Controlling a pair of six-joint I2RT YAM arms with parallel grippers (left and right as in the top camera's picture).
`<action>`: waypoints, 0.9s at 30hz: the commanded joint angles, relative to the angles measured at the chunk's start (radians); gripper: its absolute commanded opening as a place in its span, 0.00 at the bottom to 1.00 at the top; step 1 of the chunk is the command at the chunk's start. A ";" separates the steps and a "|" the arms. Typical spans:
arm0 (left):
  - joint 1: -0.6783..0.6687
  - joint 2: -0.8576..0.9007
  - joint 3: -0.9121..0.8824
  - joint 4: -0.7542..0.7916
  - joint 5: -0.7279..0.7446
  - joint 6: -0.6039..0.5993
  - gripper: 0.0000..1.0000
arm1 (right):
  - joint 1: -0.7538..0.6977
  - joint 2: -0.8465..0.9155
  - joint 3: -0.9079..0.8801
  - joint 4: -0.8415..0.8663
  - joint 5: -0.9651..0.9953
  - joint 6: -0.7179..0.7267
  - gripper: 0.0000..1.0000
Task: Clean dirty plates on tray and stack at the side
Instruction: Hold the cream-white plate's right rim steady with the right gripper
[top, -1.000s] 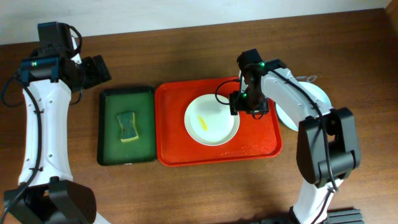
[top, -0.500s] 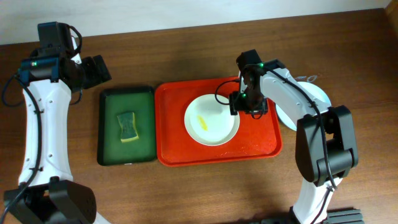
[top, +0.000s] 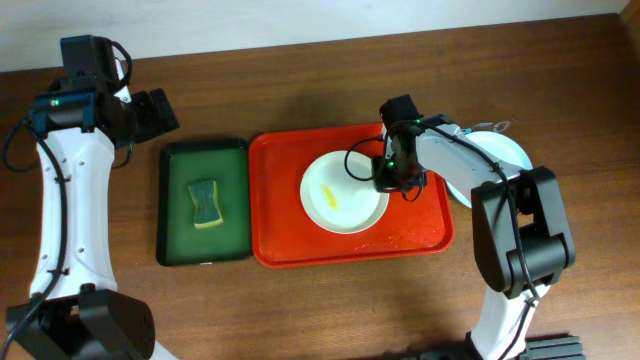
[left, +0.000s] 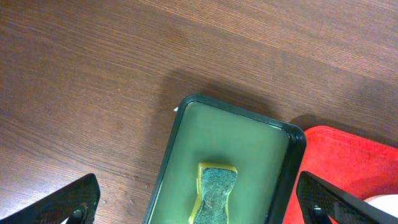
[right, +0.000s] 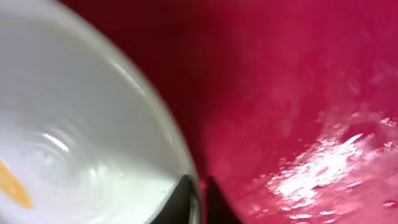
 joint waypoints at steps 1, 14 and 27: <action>0.000 -0.007 0.008 0.002 -0.004 -0.005 0.99 | 0.008 0.008 -0.010 -0.024 -0.065 0.049 0.04; 0.000 -0.007 0.008 0.002 -0.004 -0.005 0.99 | -0.008 0.007 -0.009 -0.026 -0.030 0.159 0.23; 0.000 -0.007 0.008 0.002 -0.004 -0.005 0.99 | -0.006 0.007 0.018 -0.087 -0.087 0.262 0.31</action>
